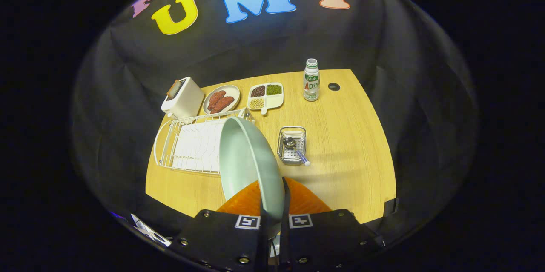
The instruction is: Take the plate from the dish rack, then take the spoon from the basket and place it into the plate.
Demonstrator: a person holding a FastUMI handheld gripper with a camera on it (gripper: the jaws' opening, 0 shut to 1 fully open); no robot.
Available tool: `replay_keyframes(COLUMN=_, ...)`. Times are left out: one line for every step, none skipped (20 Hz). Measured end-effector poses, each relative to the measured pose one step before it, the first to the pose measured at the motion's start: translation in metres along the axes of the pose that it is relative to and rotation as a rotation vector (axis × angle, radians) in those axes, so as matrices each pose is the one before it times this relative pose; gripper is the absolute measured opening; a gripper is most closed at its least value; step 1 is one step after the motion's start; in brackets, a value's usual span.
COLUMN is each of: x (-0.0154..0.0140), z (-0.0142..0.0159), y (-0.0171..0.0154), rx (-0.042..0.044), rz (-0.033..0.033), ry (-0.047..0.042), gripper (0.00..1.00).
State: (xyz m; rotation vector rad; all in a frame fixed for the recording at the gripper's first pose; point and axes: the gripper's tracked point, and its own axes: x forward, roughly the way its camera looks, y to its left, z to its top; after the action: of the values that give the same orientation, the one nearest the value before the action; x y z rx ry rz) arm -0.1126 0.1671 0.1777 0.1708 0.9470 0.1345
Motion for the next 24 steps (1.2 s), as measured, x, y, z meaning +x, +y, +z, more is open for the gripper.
replay_keyframes(x=0.00084, z=-0.00587, y=-0.00182, rx=0.00022, rz=0.02212, ry=0.00108, gripper=0.1)
replay_keyframes(x=0.00369, z=-0.00721, y=-0.0007, rx=-0.0017, rz=0.03188, ry=0.00272, gripper=0.1)
replay_keyframes(x=0.00423, z=-0.00764, y=-0.00089, rx=0.00652, rz=0.03365, ry=0.01087, gripper=0.1)
replay_keyframes(x=0.00415, z=-0.01103, y=-0.00219, rx=0.01209, rz=0.03303, ry=0.01348, gripper=0.1)
replay_keyframes(x=0.00456, z=-0.00928, y=-0.00334, rx=0.01544, rz=0.02696, ry=0.0133, gripper=0.1)
replay_keyframes(x=0.00427, z=-0.00828, y=-0.0051, rx=0.01116, rz=0.0163, ry=0.01047, gripper=0.1)
replay_keyframes(x=0.00418, z=-0.00947, y=-0.00603, rx=0.01076, rz=0.00607, ry=0.01206, gripper=0.1)
replay_keyframes(x=0.00364, z=-0.00887, y=-0.00566, rx=0.01103, rz=0.00327, ry=0.01226, gripper=0.1)
replay_keyframes(x=0.00283, z=-0.0098, y=-0.00392, rx=0.01012, rz=0.00528, ry=0.01411, gripper=0.1)
replay_keyframes(x=0.00377, z=-0.00776, y=-0.00334, rx=0.01271, rz=0.00941, ry=0.01041, gripper=0.1)
replay_keyframes(x=0.00444, z=-0.00712, y=-0.00222, rx=0.01223, rz=0.01196, ry=0.00673, gripper=0.1)
replay_keyframes(x=0.00412, z=-0.00609, y=-0.00084, rx=0.00876, rz=0.01977, ry=0.00389, gripper=0.1)
replay_keyframes(x=0.00456, z=-0.00741, y=0.00025, rx=0.01261, rz=0.02304, ry=0.00325, gripper=0.1)
replay_keyframes(x=0.00495, z=-0.00462, y=-0.00122, rx=0.02135, rz=0.02166, ry=0.00036, gripper=0.1)
replay_keyframes(x=0.00581, z=-0.00406, y=-0.00021, rx=0.02566, rz=0.0182, ry=-0.00281, gripper=0.1)
replay_keyframes(x=0.00598, z=-0.0026, y=-0.00166, rx=0.03048, rz=0.00972, ry=-0.00484, gripper=0.1)
replay_keyframes(x=0.00599, z=-0.0043, y=-0.00422, rx=0.02898, rz=-0.00351, ry=0.00438, gripper=0.1)
replay_keyframes(x=0.00711, z=-0.0034, y=-0.00354, rx=0.01949, rz=-0.00391, ry=0.00383, gripper=0.1)
replay_keyframes(x=0.00638, z=-0.00148, y=-0.00169, rx=0.00773, rz=0.001, ry=-0.00462, gripper=0.1)
replay_keyframes(x=0.00684, z=-0.00367, y=-0.00032, rx=0.00181, rz=0.00345, ry=0.0005, gripper=0.1)
replay_keyframes(x=0.00827, z=-0.00236, y=-0.00241, rx=0.00853, rz=0.00358, ry=0.00281, gripper=0.1)
replay_keyframes(x=0.00875, z=-0.0032, y=-0.00102, rx=0.01249, rz=0.00443, ry=0.00318, gripper=0.1)
replay_keyframes(x=0.00669, z=-0.00164, y=-0.00153, rx=0.01706, rz=0.00329, ry=0.00378, gripper=0.1)
replay_keyframes(x=0.00764, z=-0.00451, y=-0.00098, rx=0.01401, rz=0.00243, ry=0.00462, gripper=0.1)
